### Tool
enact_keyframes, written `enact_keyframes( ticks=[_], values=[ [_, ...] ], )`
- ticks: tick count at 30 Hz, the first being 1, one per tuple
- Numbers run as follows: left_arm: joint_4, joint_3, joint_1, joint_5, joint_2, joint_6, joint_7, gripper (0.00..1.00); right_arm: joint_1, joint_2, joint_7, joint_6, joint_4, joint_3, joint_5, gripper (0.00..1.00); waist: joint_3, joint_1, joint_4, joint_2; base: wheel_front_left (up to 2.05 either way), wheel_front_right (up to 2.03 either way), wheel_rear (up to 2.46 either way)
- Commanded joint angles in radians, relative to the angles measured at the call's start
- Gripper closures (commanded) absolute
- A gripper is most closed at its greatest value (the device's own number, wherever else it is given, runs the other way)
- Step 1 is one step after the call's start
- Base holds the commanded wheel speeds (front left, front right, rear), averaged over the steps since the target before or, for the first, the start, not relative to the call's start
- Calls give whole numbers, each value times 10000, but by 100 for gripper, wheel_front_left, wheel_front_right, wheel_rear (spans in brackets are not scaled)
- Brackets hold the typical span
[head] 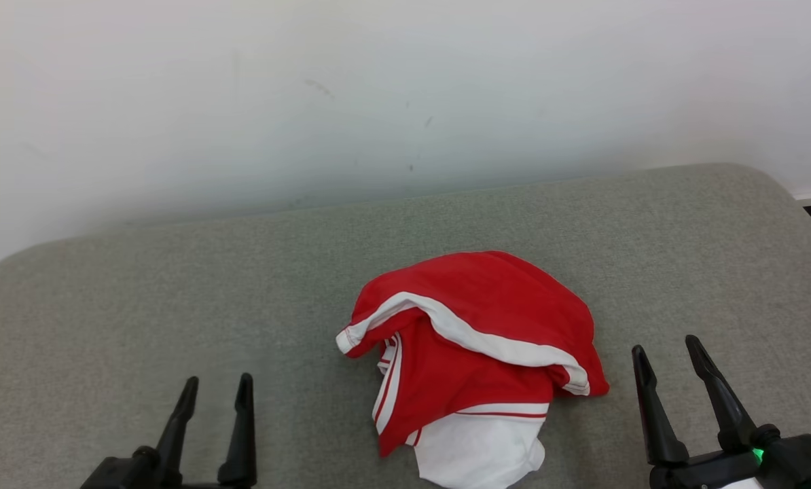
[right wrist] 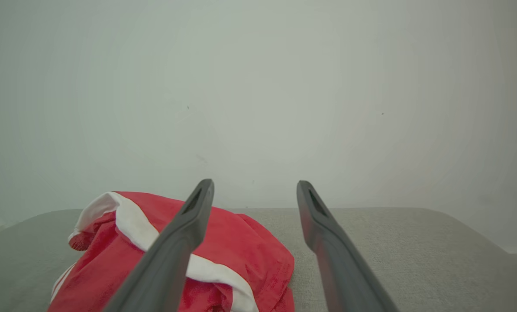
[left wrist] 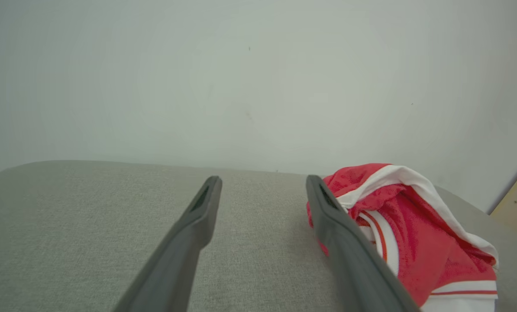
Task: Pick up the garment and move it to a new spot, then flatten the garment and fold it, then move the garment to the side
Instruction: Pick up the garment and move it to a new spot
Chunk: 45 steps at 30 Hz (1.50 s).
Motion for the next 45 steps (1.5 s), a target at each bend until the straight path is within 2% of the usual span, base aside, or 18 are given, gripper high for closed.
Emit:
enact_keyframes(
  ticks=[1, 4, 10, 19, 24, 34, 45],
  values=[
    [30, 288, 89, 26, -192, -155, -4, 0, 161, -38, -32, -18, 21, -105, 31, 0, 2, 0, 51, -1, 0, 0, 0],
    [105, 574, 190, 228, -612, -447, -5, 0, 250, -17, -32, -18, 88, -184, 17, 0, -30, 0, 148, -1, 0, 0, 0],
    [290, 976, -158, 572, -927, -986, -5, 0, 159, -38, -32, -18, 175, -99, -8, 0, -89, 0, 181, -1, 0, 0, 0],
    [435, 1199, -222, 830, -1089, -1278, -5, 0, 22, -45, -32, -18, 271, 54, 55, 0, -77, 0, 42, -1, 0, 0, 0],
    [965, 811, -257, 632, -1120, -1479, -5, 0, -76, -80, -32, -18, 296, 94, 60, 0, -54, 0, -44, -1, 0, 0, 0],
    [2605, -364, -1406, 445, -639, -1730, 1291, 0, -292, -58, -32, -18, 349, 255, 147, 0, 96, 0, -531, -1, 0, 0, 0],
    [3595, -1061, -2859, 1009, 87, -1752, 2385, 0, -511, 97, -32, -18, 381, 297, 200, 0, 339, 0, -1137, -1, 0, 0, 0]
  ],
)
